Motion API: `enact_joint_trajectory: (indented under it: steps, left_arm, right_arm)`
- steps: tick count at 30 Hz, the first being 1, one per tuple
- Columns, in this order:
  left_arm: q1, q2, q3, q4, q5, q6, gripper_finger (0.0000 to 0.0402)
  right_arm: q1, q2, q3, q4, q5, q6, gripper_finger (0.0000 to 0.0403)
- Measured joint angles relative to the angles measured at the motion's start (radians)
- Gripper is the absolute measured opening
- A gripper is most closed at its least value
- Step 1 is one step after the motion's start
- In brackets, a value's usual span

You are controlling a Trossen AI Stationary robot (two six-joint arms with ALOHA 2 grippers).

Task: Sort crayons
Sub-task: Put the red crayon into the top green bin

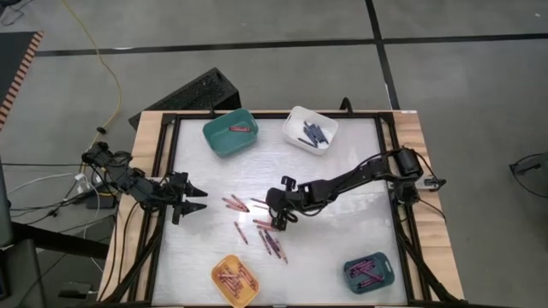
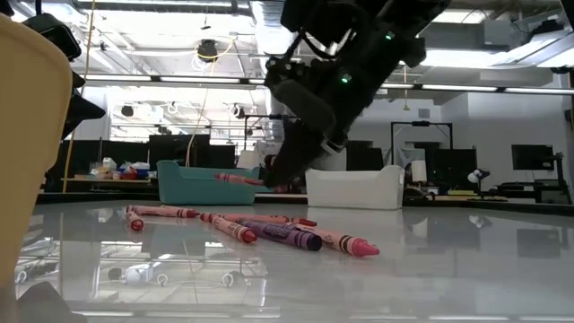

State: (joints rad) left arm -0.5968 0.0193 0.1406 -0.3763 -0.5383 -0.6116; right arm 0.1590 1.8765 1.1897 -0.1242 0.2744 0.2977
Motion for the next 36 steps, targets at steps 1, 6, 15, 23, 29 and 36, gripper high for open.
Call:
enact_joint_trajectory:
  steps: [1, 6, 15, 23, 29, 36]
  left_arm:
    - [0.000, 0.000, 0.000, 0.000, 0.000, 0.002, 0.0228]
    - [0.000, 0.000, 0.000, -0.002, -0.003, 0.009, 0.0228]
    - [0.000, 0.000, 0.000, -0.001, -0.008, 0.034, 0.0228]
    - [0.000, 0.000, 0.000, -0.001, -0.008, 0.048, 0.0228]
    - [0.000, 0.000, 0.000, -0.001, -0.008, 0.051, 0.0228]
    - [0.000, 0.000, 0.000, -0.001, -0.007, 0.051, 0.0228]
  right_arm:
    - [-0.010, 0.000, 0.010, 0.002, 0.001, 0.000, 0.0002]
    - [-0.064, -0.002, 0.091, 0.017, 0.025, -0.039, 0.0002]
    - [-0.170, -0.004, 0.226, 0.031, 0.073, -0.106, 0.0002]
    - [-0.282, -0.004, 0.247, 0.229, 0.071, -0.080, 0.0002]
    - [-0.343, -0.004, 0.247, 0.306, 0.070, -0.046, 0.0001]
    - [-0.365, 0.011, 0.250, 0.353, 0.062, -0.044, 0.0001]
